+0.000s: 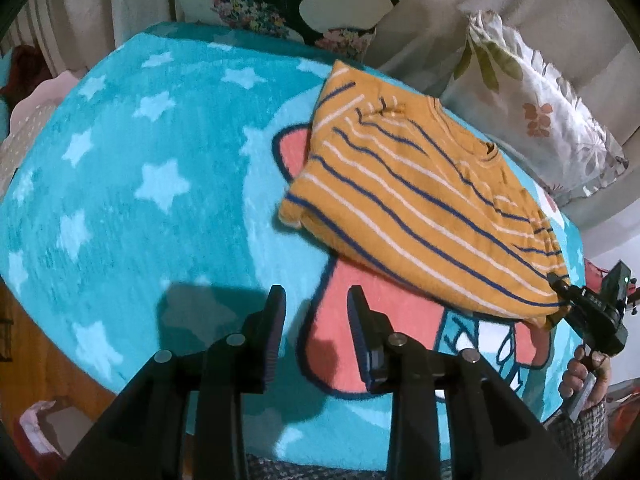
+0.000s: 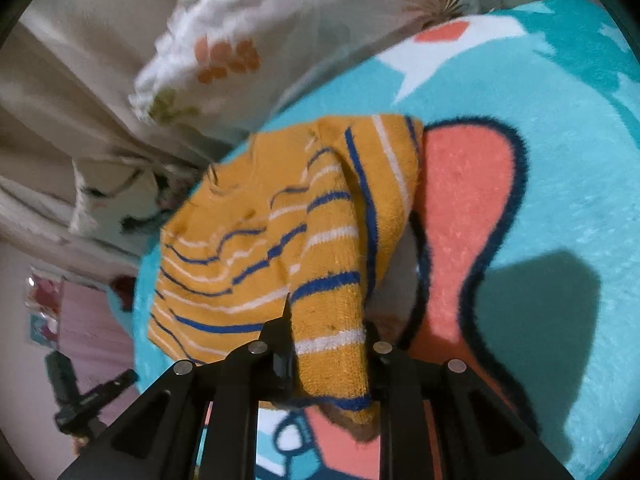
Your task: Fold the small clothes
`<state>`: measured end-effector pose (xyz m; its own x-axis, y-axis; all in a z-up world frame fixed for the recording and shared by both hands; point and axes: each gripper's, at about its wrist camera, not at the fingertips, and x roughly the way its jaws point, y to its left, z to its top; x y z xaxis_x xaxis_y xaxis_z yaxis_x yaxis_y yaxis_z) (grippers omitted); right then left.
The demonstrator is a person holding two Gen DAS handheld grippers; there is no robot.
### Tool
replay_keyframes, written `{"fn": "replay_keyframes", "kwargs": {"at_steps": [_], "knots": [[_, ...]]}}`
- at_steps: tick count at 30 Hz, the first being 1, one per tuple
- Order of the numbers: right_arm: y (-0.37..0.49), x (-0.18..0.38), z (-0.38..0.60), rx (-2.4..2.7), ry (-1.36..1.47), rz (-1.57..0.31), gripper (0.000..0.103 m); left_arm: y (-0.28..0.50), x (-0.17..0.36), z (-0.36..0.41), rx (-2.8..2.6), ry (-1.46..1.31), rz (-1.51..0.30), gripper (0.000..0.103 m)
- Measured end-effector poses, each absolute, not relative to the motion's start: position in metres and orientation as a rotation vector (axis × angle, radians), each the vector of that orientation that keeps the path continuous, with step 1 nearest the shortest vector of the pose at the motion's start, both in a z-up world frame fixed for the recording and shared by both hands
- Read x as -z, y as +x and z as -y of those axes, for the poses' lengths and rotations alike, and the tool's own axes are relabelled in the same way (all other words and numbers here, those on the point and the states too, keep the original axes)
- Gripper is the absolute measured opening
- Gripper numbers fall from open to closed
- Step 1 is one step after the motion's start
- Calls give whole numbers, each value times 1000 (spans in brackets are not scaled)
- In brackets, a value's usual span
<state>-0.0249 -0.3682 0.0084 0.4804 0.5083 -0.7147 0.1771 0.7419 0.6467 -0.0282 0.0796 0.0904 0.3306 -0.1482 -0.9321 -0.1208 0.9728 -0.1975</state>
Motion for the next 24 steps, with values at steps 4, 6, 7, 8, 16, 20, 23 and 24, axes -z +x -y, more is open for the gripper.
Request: {"fn": "replay_keyframes", "kwargs": {"at_steps": [4,6,7,8,16,20,23,24], "knots": [[-20,3,362,-212,711,-1104,40,-27,-89,-74,4,-222,-1245,34],[-21,8,366,-204,729,-1100,51,-18,-93,-69,-8,-171,-1224,38],[-24,10,370,-217,754,-1086,51,-12,-95,-67,-12,-147,-1213,40],[-26,10,374,-217,767,-1082,52,-3,-97,-65,-11,-124,-1198,41],[-88,-25,406,-21,738,-1000,60,112,-85,-31,94,12,-1130,48],[-115,-41,404,86,671,-995,60,170,-56,-17,155,42,-1170,48],[-131,-45,400,171,683,-997,60,194,-38,-5,243,73,-1215,48],[-135,-46,397,191,694,-995,60,197,-34,0,268,95,-1224,47]]}}
